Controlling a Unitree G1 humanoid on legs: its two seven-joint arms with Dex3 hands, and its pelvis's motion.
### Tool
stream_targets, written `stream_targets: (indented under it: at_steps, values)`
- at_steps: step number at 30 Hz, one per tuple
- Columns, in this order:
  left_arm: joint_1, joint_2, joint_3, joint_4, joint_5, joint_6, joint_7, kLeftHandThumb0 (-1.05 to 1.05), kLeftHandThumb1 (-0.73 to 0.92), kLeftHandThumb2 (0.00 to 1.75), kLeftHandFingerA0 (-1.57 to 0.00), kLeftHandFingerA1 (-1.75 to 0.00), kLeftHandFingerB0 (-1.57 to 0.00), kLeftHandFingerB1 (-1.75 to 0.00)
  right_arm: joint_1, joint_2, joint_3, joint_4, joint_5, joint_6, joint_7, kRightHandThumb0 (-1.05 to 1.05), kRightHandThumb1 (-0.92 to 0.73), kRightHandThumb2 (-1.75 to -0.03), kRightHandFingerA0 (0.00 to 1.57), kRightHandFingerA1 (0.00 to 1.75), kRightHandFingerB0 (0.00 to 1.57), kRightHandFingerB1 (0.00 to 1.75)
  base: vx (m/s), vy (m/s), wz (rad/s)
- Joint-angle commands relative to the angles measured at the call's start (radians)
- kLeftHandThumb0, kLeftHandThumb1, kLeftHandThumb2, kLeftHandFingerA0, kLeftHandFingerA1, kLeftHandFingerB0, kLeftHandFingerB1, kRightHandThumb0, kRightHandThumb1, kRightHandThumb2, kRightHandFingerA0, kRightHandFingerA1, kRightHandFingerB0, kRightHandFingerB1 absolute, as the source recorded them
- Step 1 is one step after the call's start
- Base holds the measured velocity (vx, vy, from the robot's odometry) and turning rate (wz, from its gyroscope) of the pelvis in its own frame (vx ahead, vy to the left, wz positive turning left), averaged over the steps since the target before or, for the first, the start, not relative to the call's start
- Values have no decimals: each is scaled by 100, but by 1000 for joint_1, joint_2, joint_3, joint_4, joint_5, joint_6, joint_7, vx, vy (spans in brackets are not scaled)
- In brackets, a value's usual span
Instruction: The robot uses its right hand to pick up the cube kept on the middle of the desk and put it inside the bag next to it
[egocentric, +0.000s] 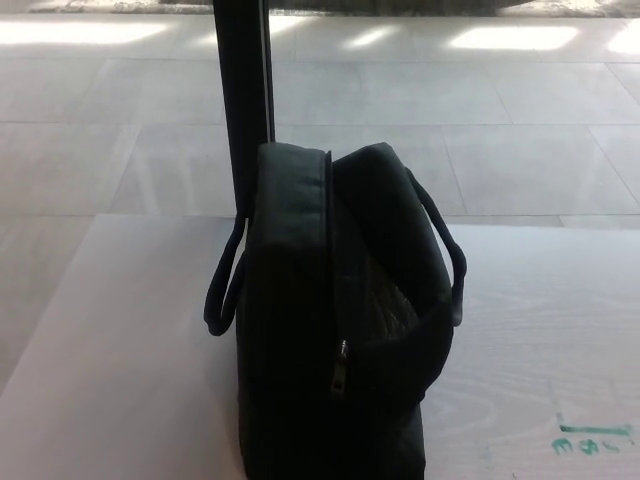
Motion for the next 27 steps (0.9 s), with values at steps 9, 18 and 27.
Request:
stream_targets:
  at_steps: [9, 18, 27]
  values:
    - [-35, 22, -36, 66, 18, 11, -5, -46, 69, 60, -42, -46, -36, -41, 48, 15, 112, -6, 256, -38, 254, -76, -64, -97, 4, 42, 7, 45, 0, 0, 0]
    - [-316, 47, -115, 457, 104, -115, 29, -59, 71, 61, -42, -57, -39, -43, 29, 4, 133, 6, 326, -39, 281, -72, -81, -64, 15, 43, 27, 35, 0, 0, 0]
    - [-335, 69, -142, 546, 113, -163, 13, -58, 71, 62, -43, -57, -39, -42, 80, 4, 135, -14, 355, -58, 306, -72, -79, -64, 27, 49, 32, 35, 0, 0, 0]
